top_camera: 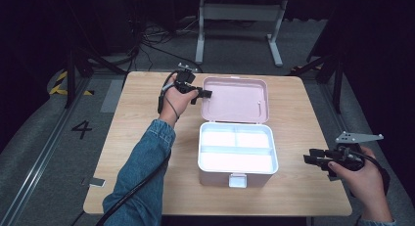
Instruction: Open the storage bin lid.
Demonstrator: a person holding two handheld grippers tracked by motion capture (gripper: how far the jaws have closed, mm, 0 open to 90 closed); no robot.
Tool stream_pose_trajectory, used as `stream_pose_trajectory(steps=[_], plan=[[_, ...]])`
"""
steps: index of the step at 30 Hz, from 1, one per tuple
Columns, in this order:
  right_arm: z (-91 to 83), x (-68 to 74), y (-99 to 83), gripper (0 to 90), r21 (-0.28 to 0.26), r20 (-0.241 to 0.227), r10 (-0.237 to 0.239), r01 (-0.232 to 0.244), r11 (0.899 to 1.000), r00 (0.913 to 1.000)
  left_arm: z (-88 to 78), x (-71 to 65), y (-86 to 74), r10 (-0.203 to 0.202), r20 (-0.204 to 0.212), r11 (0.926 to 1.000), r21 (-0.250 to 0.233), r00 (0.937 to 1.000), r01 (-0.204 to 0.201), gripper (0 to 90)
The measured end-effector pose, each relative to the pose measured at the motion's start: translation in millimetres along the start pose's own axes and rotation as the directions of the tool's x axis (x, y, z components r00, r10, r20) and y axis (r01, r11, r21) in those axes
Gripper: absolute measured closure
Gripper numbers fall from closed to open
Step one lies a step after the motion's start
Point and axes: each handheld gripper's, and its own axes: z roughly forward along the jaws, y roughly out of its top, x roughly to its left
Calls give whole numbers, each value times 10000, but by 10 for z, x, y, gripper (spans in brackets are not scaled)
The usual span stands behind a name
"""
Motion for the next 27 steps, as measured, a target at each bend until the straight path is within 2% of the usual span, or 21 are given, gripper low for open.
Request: stream_pose_trajectory(steps=[2, 9, 14, 18, 19, 24, 27], plan=[[-4, -8, -3, 572, -21, 16, 8, -8, 10000, 10000, 14, 13, -8, 45, -75, 10000, 44, 10000, -44, 596], [1, -16, -7, 571, 14, 23, 53, -53, 10000, 10000, 72, 51, -56, -325, -47, 9992, 214, 9995, 326, 577], [9, -20, -10, 571, 42, -13, 59, -59, 10000, 10000, 105, 70, -79, -293, -149, 9990, 331, 9995, 298, 557], [4, -35, -11, 567, 55, 33, 85, -85, 9999, 10000, 140, 81, -117, -426, -219, 9987, 285, 9989, 433, 530], [5, -38, -9, 565, 40, 41, 77, -77, 10000, 10000, 140, 96, -124, -316, -301, 9988, 356, 9990, 326, 515], [26, -46, 10, 565, 47, -81, 68, -68, 10000, 9999, 110, 106, -145, -419, -430, 9991, -20, 9982, 418, 433], [50, -49, 30, 563, 65, -130, 19, -18, 10000, 9999, 47, 85, -135, -226, -551, 9997, -148, 9982, 219, 420]])
